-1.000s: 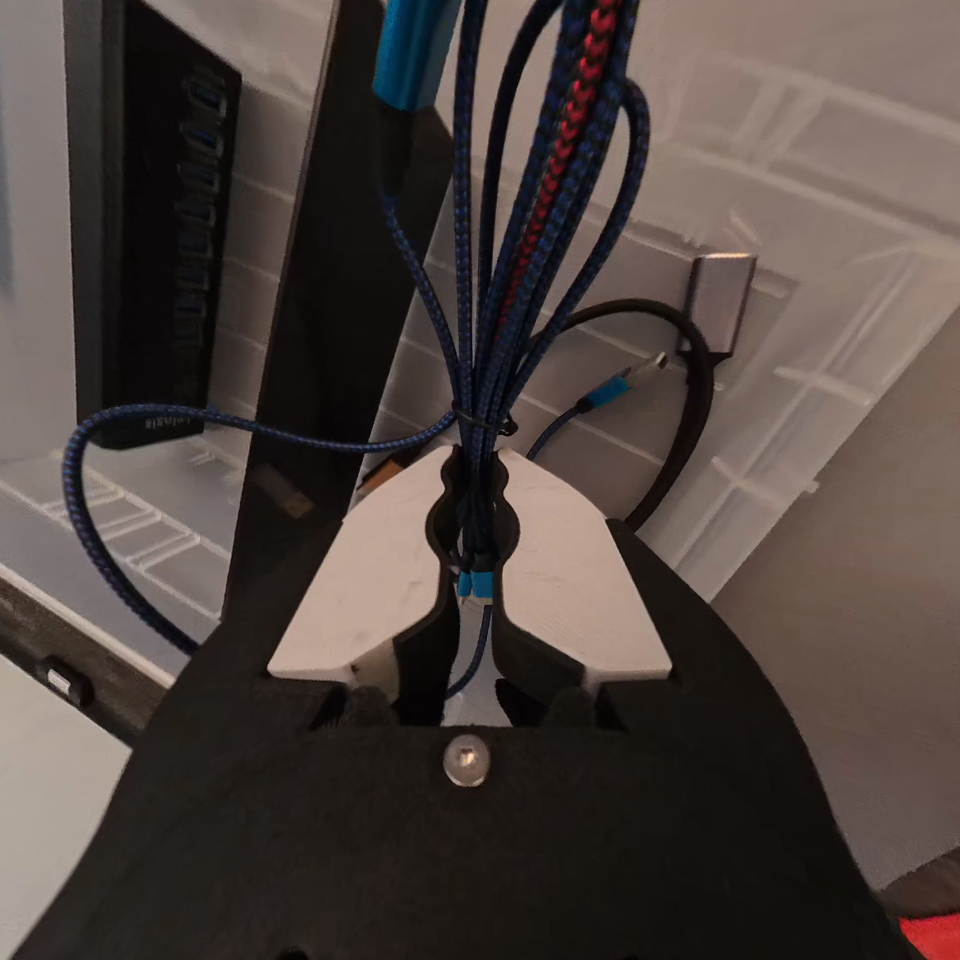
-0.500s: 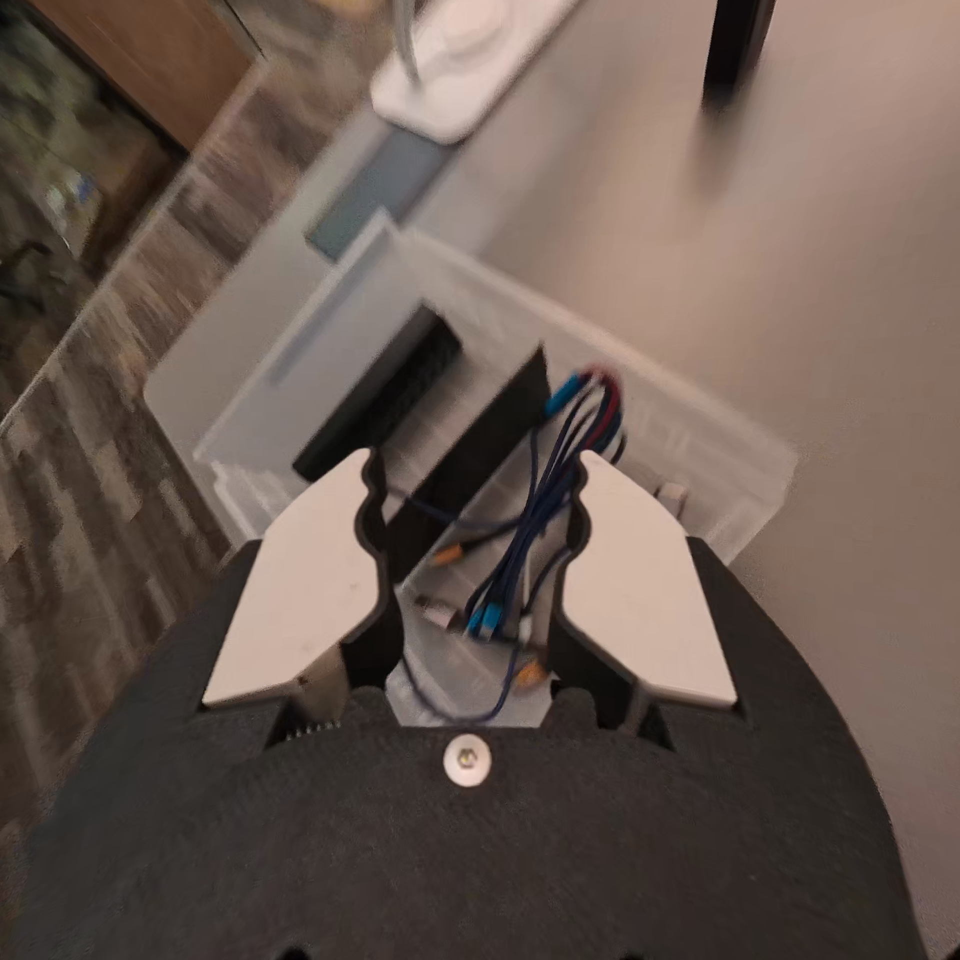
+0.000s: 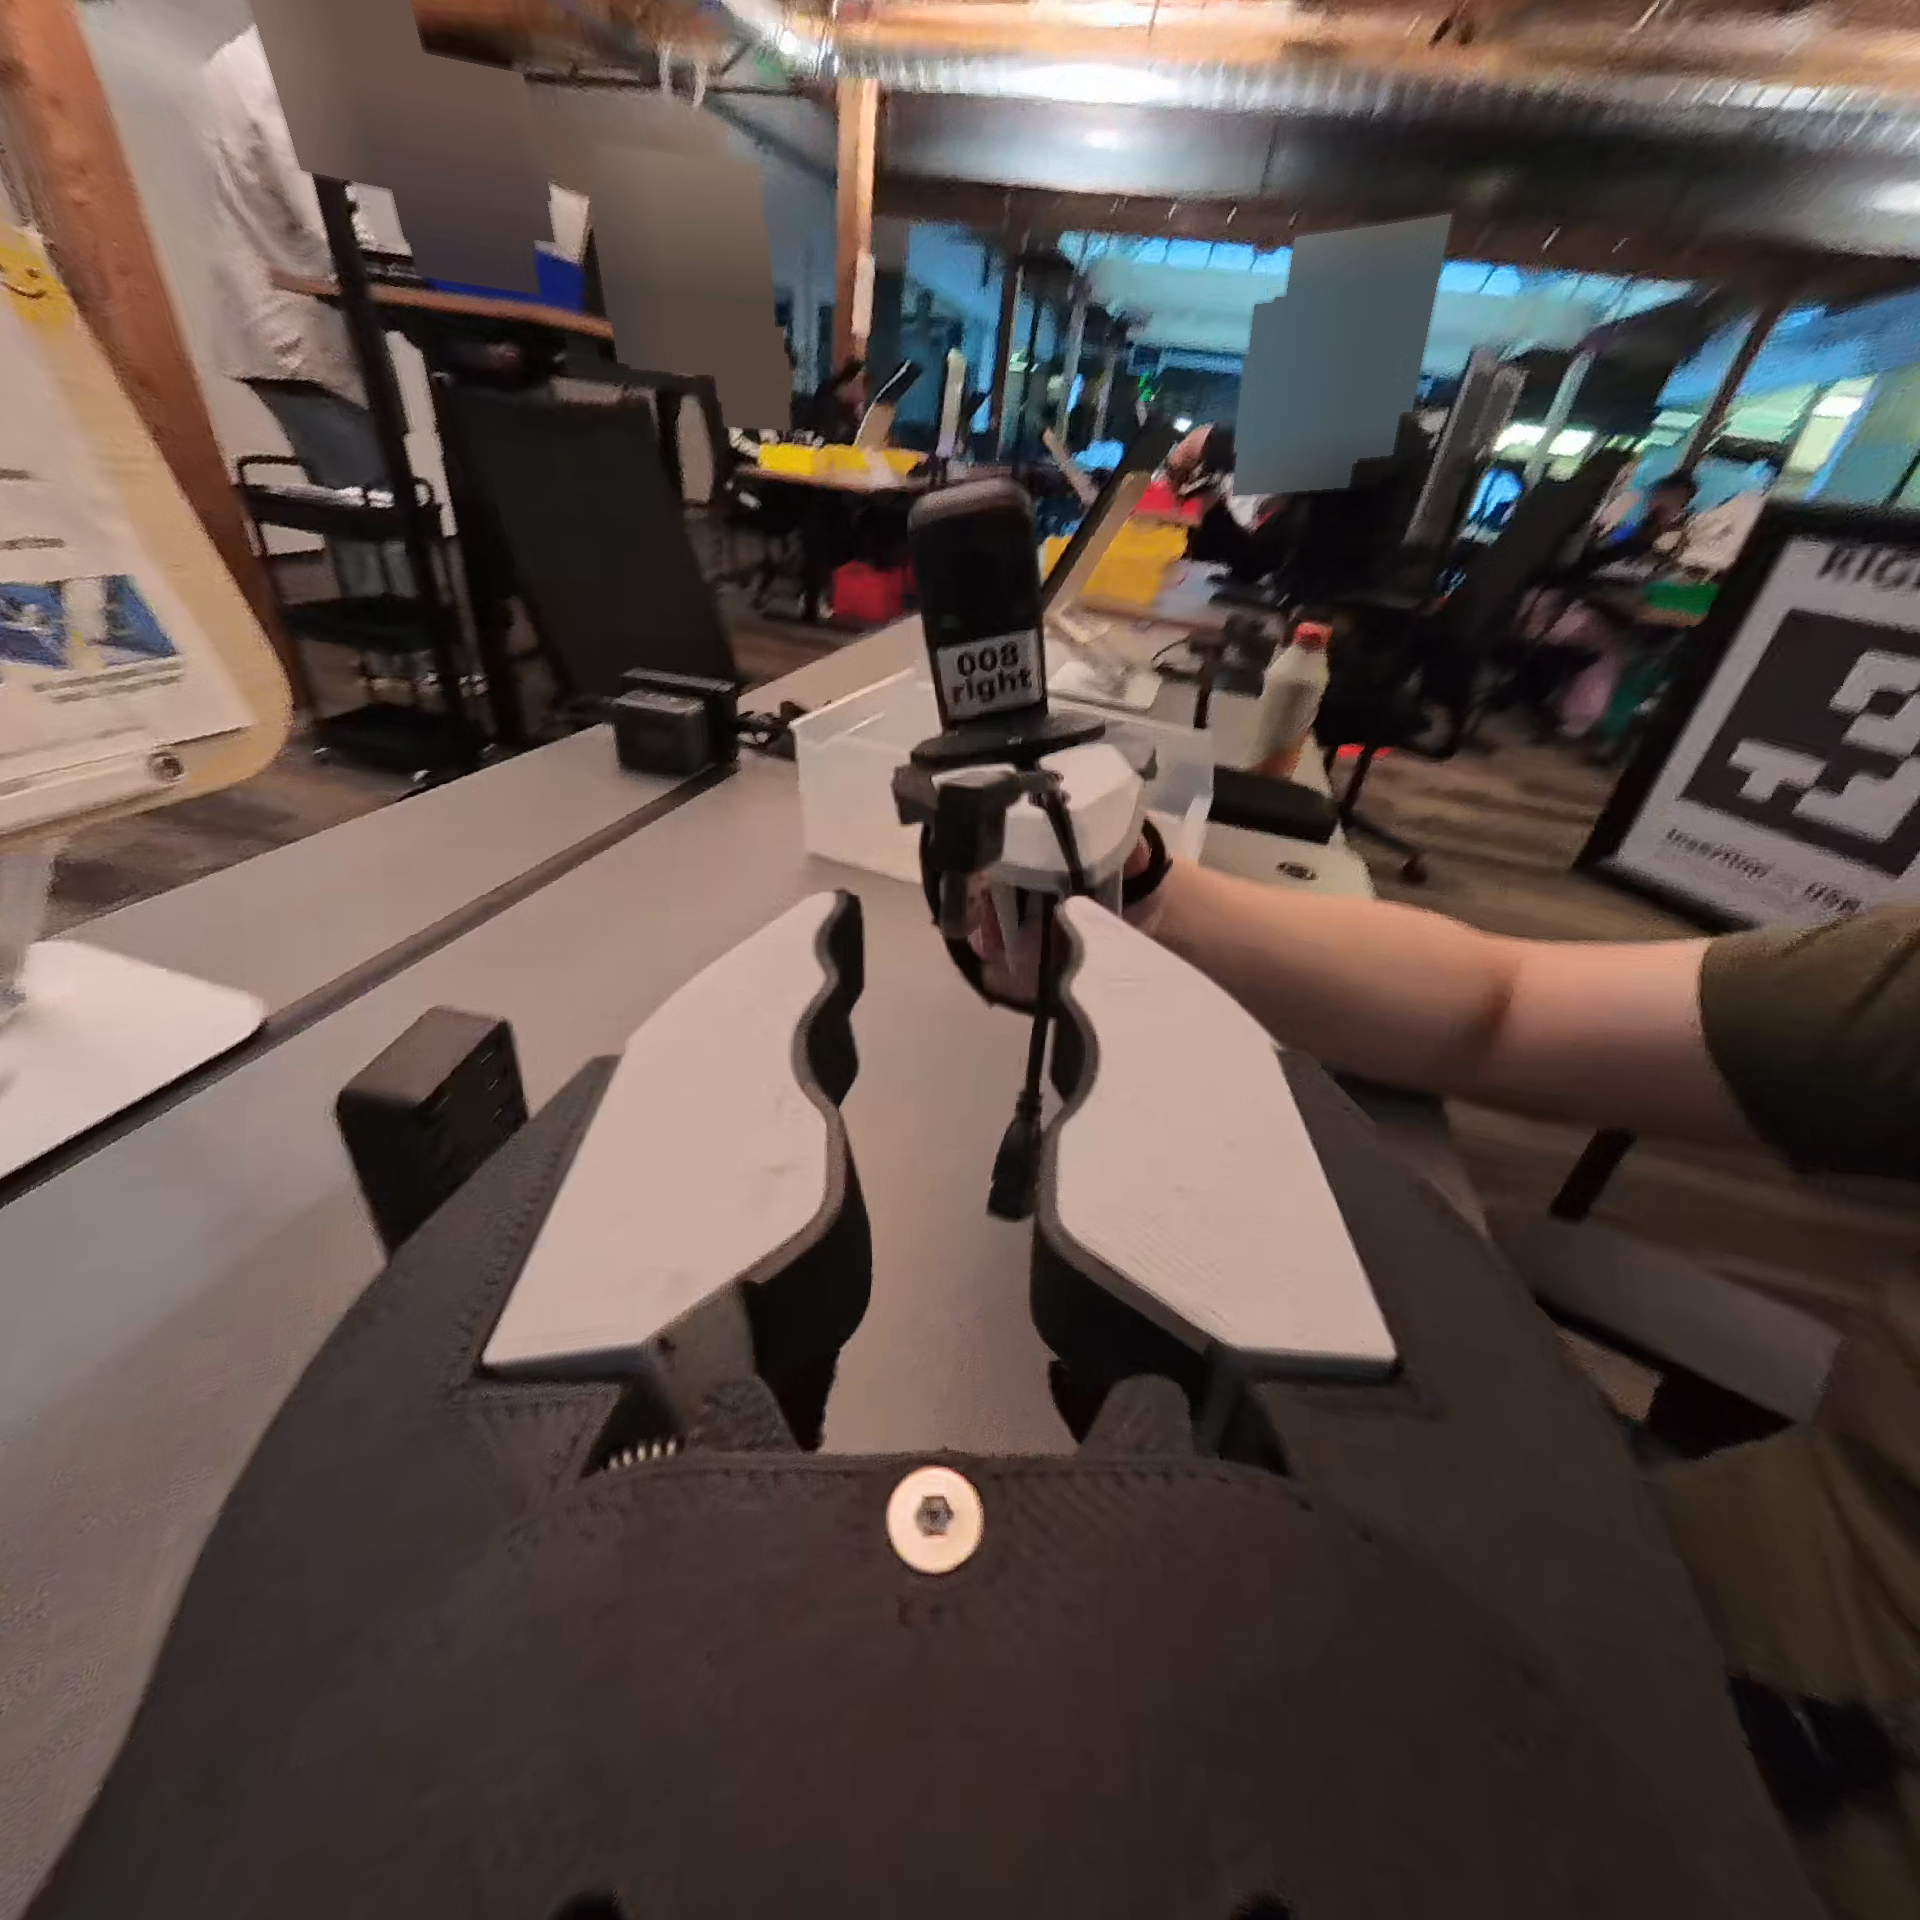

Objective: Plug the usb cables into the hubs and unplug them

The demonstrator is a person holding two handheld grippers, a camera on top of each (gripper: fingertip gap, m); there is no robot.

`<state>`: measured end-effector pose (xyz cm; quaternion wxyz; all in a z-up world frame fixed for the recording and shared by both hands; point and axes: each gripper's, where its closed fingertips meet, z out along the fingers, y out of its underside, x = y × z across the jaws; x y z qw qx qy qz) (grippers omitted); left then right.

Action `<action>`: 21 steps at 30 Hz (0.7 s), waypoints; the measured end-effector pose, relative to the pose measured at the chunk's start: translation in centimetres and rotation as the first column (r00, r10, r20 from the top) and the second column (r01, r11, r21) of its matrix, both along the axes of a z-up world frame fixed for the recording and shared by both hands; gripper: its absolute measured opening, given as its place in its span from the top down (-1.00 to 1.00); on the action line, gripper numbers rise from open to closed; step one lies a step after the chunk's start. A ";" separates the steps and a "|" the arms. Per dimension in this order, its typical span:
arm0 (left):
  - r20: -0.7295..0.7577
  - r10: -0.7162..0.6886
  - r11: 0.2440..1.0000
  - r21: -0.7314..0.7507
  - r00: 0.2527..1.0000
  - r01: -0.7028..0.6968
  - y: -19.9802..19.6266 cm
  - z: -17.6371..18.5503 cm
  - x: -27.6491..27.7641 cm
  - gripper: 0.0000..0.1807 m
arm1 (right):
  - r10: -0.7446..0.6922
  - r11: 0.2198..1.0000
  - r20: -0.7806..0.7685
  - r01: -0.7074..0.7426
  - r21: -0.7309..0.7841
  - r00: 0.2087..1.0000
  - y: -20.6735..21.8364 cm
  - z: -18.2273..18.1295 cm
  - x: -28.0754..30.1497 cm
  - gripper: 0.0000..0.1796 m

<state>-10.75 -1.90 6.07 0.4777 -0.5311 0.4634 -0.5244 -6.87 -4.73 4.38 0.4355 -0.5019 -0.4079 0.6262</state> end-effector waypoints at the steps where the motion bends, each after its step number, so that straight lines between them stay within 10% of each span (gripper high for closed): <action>1: 0.010 -0.024 1.000 -0.012 1.000 0.024 0.0 0.1 0.4 0.67 | 0.005 1.000 -0.005 -0.005 0.005 1.000 -0.1 0.1 0.0 1.00; 10: -0.109 -0.091 0.985 0.139 0.990 0.106 -0.8 -0.7 1.1 0.97 | -0.105 0.993 0.088 0.100 0.056 0.991 1.8 -1.6 0.5 0.88; 12: -0.211 -0.020 0.969 0.237 0.977 0.071 -0.5 -1.8 1.2 0.97 | -0.275 0.950 0.147 0.245 0.193 0.950 3.3 -1.3 1.0 0.60; 16: -0.339 0.081 0.919 0.388 0.937 0.061 -0.5 -3.8 1.6 0.96 | -0.488 0.742 0.213 0.274 0.612 0.846 1.8 0.9 -0.6 0.65; 21: -0.387 0.097 0.890 0.446 0.917 0.094 -1.2 -5.2 2.1 0.96 | -0.558 0.687 0.378 0.156 0.710 0.739 1.1 -1.0 -2.8 0.75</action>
